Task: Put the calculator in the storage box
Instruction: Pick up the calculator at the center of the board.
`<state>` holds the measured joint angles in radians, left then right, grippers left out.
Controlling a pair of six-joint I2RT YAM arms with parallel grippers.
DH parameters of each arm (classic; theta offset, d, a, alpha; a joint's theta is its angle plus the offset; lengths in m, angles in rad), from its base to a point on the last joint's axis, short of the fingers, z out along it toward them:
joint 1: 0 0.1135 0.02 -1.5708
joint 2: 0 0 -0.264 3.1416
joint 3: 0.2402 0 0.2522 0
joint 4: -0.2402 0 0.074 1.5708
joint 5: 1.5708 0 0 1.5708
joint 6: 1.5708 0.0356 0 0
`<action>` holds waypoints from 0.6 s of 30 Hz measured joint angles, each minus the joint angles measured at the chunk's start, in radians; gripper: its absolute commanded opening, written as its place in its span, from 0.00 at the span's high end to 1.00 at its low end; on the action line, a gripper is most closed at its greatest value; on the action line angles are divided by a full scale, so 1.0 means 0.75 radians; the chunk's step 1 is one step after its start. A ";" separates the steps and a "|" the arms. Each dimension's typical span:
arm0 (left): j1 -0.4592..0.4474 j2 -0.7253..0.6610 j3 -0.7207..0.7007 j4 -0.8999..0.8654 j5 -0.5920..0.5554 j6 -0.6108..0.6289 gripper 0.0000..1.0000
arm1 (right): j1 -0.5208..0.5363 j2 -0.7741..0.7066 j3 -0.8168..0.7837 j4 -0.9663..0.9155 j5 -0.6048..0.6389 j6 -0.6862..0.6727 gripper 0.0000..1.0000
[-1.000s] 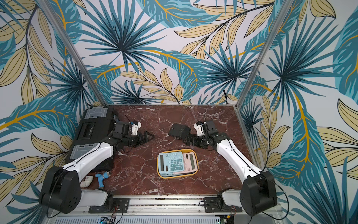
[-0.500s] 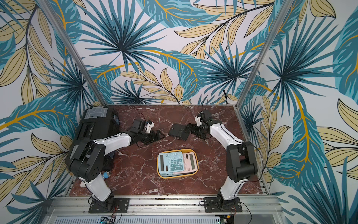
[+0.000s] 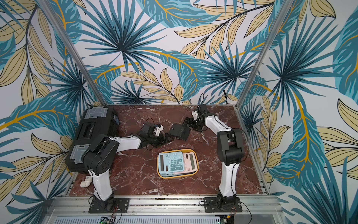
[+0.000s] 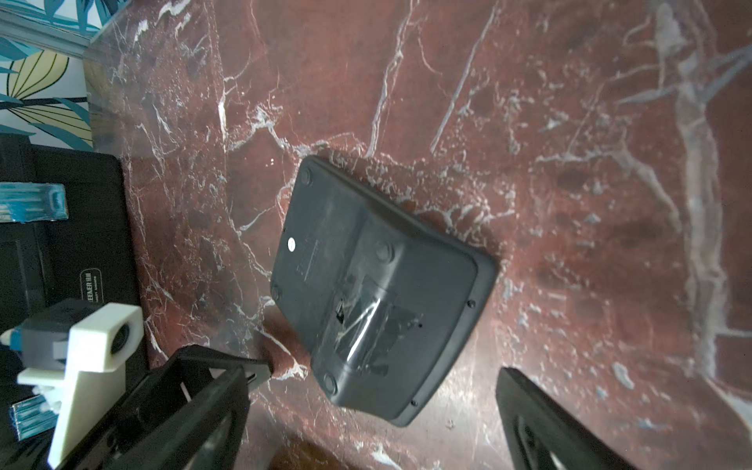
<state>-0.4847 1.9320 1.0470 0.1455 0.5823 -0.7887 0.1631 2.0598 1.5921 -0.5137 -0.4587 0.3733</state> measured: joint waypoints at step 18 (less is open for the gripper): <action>-0.045 0.126 0.116 0.119 -0.004 -0.070 0.00 | -0.017 0.375 0.389 0.002 -0.137 -0.027 0.00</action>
<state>-0.5186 2.0262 1.1343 0.2348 0.5797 -0.8413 0.1501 2.3413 1.8839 -0.5121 -0.5613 0.3527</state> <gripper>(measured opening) 0.999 0.994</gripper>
